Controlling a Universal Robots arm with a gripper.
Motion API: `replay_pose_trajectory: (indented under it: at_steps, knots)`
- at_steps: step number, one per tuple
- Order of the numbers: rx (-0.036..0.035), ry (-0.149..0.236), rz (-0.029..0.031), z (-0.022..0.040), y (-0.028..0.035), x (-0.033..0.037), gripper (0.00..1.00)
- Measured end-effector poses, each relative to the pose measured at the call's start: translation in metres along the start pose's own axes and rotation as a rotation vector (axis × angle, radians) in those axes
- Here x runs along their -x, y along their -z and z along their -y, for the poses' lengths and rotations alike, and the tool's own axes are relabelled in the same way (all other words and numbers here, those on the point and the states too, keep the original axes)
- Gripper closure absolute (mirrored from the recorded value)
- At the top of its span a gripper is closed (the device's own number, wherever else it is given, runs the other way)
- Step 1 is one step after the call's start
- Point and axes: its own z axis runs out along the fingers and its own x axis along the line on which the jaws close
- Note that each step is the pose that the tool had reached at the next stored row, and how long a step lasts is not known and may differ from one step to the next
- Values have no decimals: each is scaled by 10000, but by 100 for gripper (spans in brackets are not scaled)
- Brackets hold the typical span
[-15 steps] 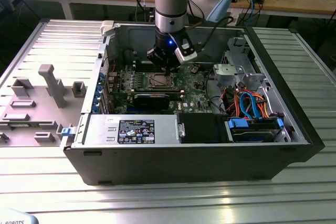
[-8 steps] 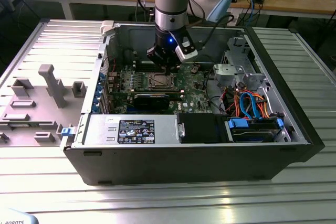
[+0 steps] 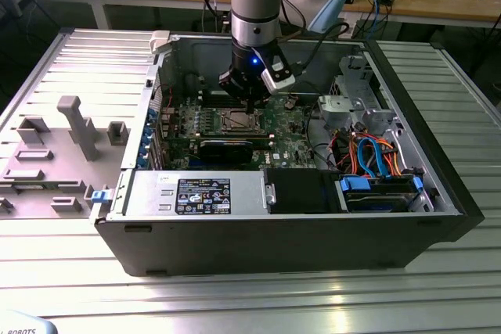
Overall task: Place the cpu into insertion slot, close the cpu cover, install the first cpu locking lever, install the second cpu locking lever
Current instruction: 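Install the second cpu locking lever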
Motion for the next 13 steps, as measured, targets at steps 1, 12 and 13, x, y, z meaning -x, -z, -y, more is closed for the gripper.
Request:
replay_pose_trajectory:
  at_steps: [1, 12, 13]
  knots:
    - [0, 0, 0, 0, 0, 0, 89]
    - [-8, 1, 0, 1, 38, 1, 89]
    - [-10, 1, -1, 7, 37, 1, 89]
